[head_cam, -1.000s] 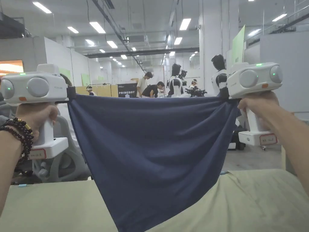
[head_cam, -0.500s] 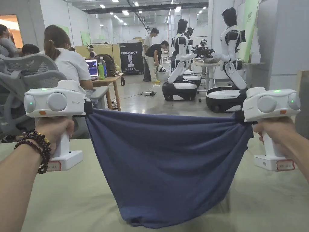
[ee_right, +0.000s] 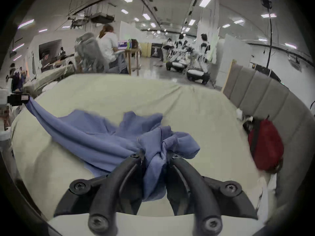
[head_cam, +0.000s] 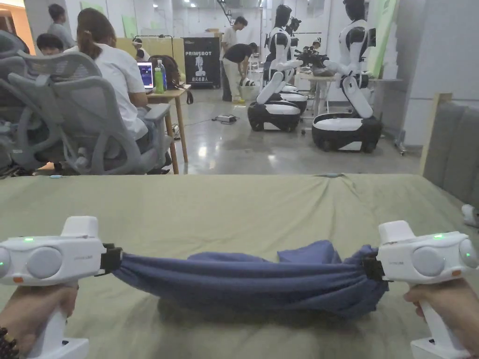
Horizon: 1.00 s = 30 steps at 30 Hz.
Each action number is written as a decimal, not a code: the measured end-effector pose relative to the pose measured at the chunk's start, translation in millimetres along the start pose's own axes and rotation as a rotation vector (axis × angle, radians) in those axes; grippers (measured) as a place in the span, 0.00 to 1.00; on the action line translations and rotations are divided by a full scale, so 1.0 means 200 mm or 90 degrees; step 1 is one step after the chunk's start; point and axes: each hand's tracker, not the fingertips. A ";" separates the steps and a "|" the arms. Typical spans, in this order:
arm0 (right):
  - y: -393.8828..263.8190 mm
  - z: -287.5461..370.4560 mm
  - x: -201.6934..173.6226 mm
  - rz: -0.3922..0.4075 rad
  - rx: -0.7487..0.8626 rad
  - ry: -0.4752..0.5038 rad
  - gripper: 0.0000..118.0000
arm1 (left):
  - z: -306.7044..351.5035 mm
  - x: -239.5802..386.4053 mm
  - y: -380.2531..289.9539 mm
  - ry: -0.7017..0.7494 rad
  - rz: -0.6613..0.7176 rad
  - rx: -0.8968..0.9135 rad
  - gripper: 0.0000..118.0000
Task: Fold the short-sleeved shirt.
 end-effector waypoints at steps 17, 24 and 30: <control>-0.28 0.02 -0.04 -0.025 -0.041 0.028 0.99 | -0.04 -0.06 -0.38 0.060 0.016 -0.051 0.91; -0.18 0.19 -0.05 -0.059 0.033 -0.024 0.00 | 0.14 0.03 -0.25 0.054 0.028 0.012 0.01; -0.18 0.25 -0.05 -0.072 0.038 -0.015 0.00 | 0.17 0.04 -0.30 0.055 0.041 -0.010 0.00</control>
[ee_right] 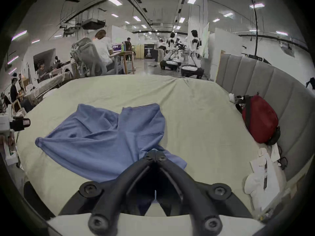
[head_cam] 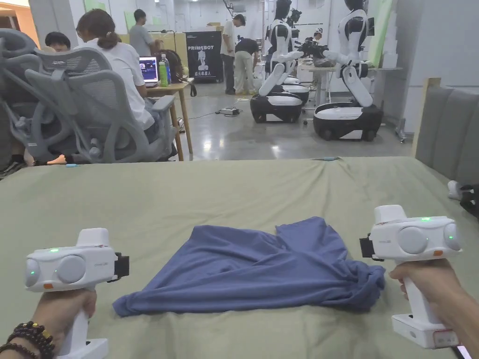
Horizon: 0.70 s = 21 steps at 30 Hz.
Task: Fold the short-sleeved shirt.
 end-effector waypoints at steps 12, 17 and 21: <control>-0.06 0.04 0.04 -0.003 -0.028 0.000 0.00 | -0.31 -0.08 -0.20 0.007 0.009 -0.109 0.55; -0.06 0.05 0.04 -0.001 -0.037 0.004 0.00 | -0.30 -0.07 -0.20 -0.023 0.032 -0.106 0.03; -0.05 0.05 0.03 0.005 -0.040 0.007 0.00 | -0.27 -0.08 -0.11 -0.045 0.037 -0.073 0.03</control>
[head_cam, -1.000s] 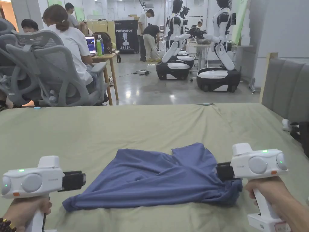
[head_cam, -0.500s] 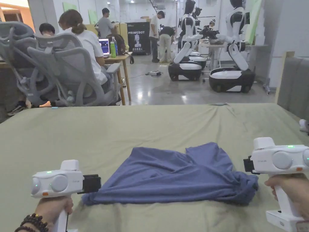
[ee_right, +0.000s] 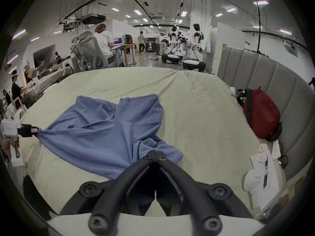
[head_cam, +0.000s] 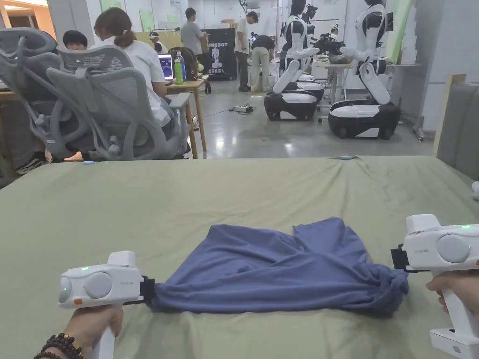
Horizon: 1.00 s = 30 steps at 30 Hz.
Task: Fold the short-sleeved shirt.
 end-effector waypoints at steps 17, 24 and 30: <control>0.62 -0.82 0.08 0.068 -0.076 0.061 0.66 | -0.13 0.19 0.26 -0.053 -0.035 0.049 0.03; 0.55 -1.20 0.09 0.050 -0.165 0.041 0.45 | -0.17 0.15 0.26 -0.041 -0.022 0.034 0.03; 0.54 -1.16 0.03 0.077 -0.214 0.059 0.02 | -0.18 0.17 0.28 -0.035 -0.034 0.028 0.03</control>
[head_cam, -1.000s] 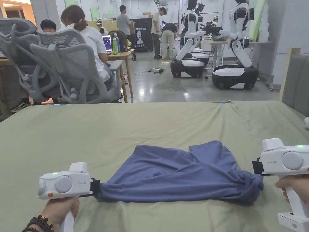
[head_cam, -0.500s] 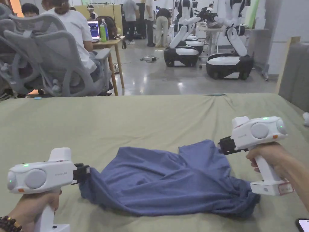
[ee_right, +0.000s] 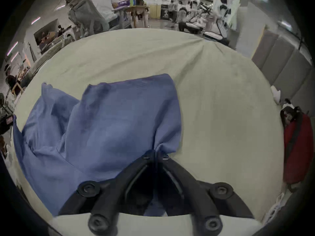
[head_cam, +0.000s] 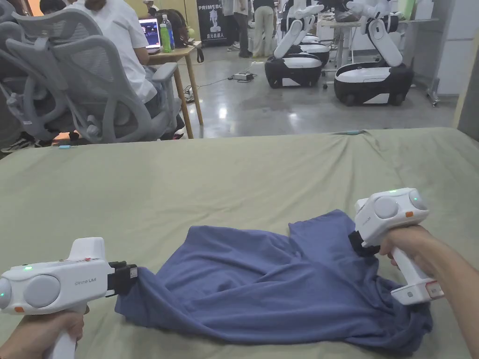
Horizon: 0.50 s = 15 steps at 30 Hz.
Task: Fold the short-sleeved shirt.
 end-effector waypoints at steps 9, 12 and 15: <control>0.20 0.72 0.02 -0.008 0.212 -0.032 0.02 | 0.22 0.11 0.37 -0.015 -0.010 0.096 0.03; 0.33 1.02 0.04 0.032 0.263 -0.122 0.02 | 0.34 0.16 0.66 -0.013 -0.023 0.154 0.03; 0.45 1.33 0.11 0.008 0.332 -0.150 0.02 | 0.45 0.22 1.00 0.005 -0.049 0.219 0.03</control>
